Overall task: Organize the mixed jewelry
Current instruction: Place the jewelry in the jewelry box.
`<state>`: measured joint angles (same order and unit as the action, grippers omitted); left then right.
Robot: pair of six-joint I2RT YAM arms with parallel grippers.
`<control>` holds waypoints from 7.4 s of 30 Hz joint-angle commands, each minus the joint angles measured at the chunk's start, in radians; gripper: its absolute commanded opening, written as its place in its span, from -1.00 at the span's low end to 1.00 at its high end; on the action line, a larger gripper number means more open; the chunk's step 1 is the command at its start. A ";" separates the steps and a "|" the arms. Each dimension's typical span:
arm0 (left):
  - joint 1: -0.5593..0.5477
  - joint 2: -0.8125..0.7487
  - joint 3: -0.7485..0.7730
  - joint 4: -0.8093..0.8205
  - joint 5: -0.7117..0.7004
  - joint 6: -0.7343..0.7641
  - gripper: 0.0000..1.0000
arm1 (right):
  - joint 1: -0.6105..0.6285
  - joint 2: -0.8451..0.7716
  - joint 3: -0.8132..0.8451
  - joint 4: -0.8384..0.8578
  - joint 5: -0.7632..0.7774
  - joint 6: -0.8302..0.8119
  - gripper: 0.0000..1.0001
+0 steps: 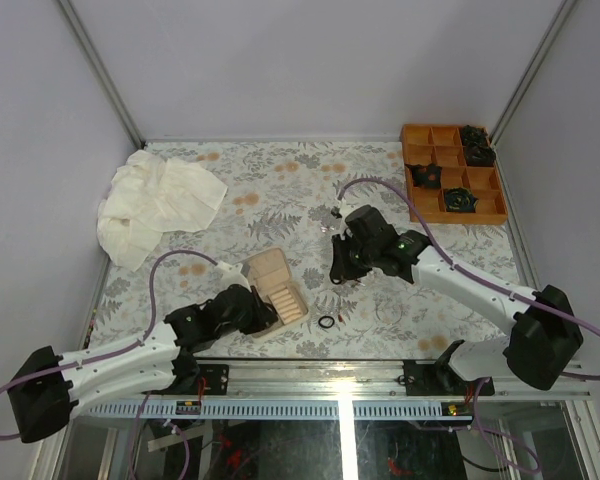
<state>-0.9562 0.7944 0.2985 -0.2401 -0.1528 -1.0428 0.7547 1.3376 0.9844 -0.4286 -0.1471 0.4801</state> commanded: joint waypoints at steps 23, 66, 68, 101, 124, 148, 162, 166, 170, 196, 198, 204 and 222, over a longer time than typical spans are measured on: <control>-0.096 -0.001 -0.039 0.038 -0.093 -0.074 -0.99 | 0.121 0.184 -0.171 0.582 -0.353 0.124 -0.72; -0.118 -0.059 0.043 -0.122 -0.145 -0.044 -0.99 | 0.096 0.250 -0.067 0.456 -0.352 -0.075 -0.68; -0.118 -0.055 0.050 -0.129 -0.149 -0.042 -0.99 | 0.095 0.252 -0.059 0.439 -0.335 -0.082 -0.55; -0.119 -0.293 0.143 -0.383 -0.217 -0.054 -0.99 | 0.391 0.436 0.174 0.188 0.302 -0.079 0.17; -0.119 -0.320 0.141 -0.409 -0.229 -0.056 -0.99 | 0.422 0.366 0.173 0.211 0.291 -0.108 0.04; -0.119 -0.322 0.139 -0.410 -0.226 -0.056 -0.99 | 0.422 0.446 0.213 0.196 0.238 -0.117 0.11; -0.118 -0.319 0.149 -0.411 -0.230 -0.050 -1.00 | 0.422 0.490 0.241 0.159 0.257 -0.118 0.06; -0.118 -0.313 0.153 -0.411 -0.231 -0.048 -0.99 | 0.422 0.479 0.235 0.159 0.258 -0.117 -0.02; -0.118 -0.308 0.157 -0.411 -0.231 -0.046 -0.99 | 0.423 0.483 0.233 0.152 0.259 -0.121 -0.09; -0.118 -0.304 0.161 -0.411 -0.231 -0.045 -0.99 | 0.422 0.432 0.231 0.141 0.285 -0.129 -0.75; -0.119 -0.306 0.161 -0.410 -0.230 -0.045 -0.99 | 0.422 0.426 0.229 0.140 0.293 -0.128 -0.77; -0.119 -0.307 0.159 -0.411 -0.231 -0.046 -0.99 | 0.422 0.385 0.209 0.143 0.332 -0.114 -0.80; -0.119 -0.306 0.159 -0.411 -0.228 -0.045 -0.99 | 0.359 0.381 0.142 0.158 0.387 -0.040 -0.90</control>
<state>-1.0672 0.4896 0.4263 -0.6518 -0.3492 -1.0981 1.1347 1.7420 1.1355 -0.2878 0.2203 0.4088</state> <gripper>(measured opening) 0.003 0.064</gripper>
